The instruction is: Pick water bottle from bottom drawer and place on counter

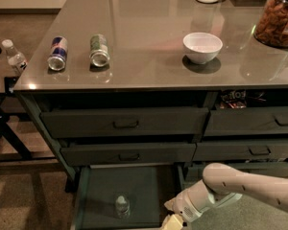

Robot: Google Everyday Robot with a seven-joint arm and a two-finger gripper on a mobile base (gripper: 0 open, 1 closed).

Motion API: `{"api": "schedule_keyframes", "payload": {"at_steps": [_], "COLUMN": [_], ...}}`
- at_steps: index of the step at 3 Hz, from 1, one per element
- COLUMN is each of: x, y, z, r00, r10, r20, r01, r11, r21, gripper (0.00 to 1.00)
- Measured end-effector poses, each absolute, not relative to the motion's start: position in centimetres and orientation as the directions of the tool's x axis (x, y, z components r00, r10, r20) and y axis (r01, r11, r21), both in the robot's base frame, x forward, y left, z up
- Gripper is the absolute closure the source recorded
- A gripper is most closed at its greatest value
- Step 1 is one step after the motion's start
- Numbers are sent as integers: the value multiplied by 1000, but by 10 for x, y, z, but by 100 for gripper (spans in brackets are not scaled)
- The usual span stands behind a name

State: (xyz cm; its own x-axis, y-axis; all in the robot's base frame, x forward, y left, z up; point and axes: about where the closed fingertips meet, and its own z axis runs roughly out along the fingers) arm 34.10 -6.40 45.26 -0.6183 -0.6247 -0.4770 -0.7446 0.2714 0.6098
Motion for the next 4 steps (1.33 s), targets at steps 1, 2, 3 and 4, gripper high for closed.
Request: {"api": "schedule_keyframes", "payload": {"at_steps": [1,2,3,4], "x": [357,357,362,386], "y": [-61,-61,-53,-40], "z": [428,428,411,391], "r00": [-628,-628,-641,-638], "r10": [-571,-571,-546,-485], "r20": [-528,-528,-540,-598], "r01": [-761,-760,-754,-767], "r11": [306,306,317,328], "r21": [573,573,575,552], "gripper": [0,0,0,0]}}
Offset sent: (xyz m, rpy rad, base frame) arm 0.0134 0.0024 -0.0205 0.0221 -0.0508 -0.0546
